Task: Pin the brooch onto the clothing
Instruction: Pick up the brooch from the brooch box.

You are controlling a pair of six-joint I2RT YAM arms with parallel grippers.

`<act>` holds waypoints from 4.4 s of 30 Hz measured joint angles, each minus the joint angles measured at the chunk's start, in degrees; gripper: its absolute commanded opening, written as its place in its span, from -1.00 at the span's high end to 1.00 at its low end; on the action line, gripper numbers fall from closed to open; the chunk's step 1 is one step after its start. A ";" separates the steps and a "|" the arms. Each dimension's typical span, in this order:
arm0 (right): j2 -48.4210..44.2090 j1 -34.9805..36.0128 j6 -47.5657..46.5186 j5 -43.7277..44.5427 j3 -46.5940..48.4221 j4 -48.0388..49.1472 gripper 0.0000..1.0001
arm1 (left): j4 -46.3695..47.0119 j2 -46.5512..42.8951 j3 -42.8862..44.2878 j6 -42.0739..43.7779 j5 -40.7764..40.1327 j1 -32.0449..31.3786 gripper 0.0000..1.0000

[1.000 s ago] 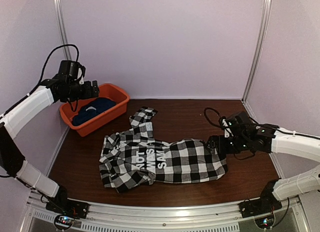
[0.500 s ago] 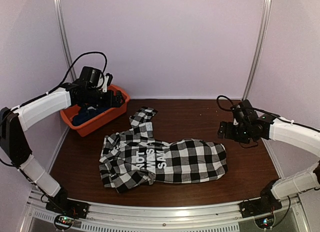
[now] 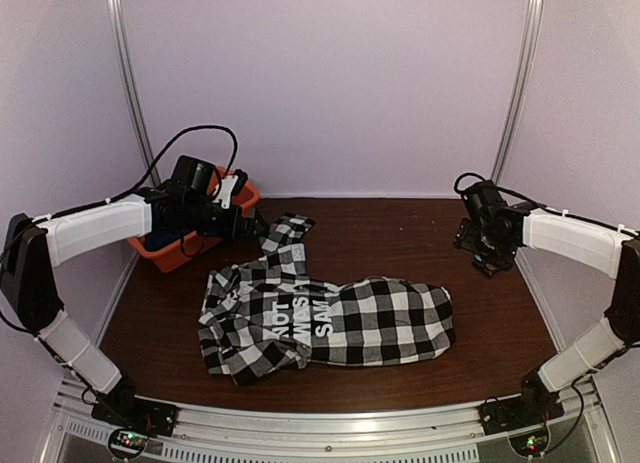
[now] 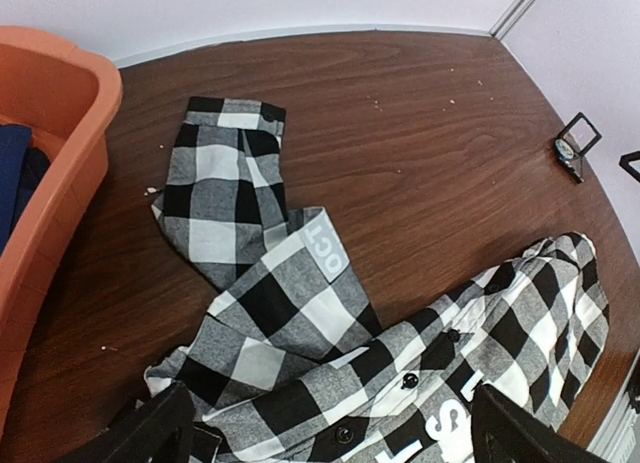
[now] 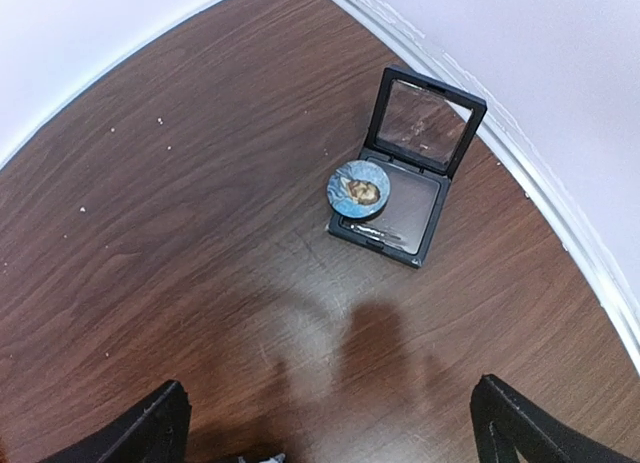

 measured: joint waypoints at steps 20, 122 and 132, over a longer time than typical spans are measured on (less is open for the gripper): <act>7.48 -4.74 0.92 2.64 6.36 -2.75 -1.00 | 2.12 -1.79 -1.79 -2.84 -5.01 -0.35 -0.95; 38.27 -14.93 -4.02 -1.64 26.80 -1.66 -0.58 | 2.29 -2.56 -2.97 -6.32 -6.32 -0.63 -0.95; 39.58 -15.41 -4.61 -1.75 27.21 -1.77 -0.54 | 2.38 -2.54 -2.97 -6.45 -6.19 -0.63 -0.95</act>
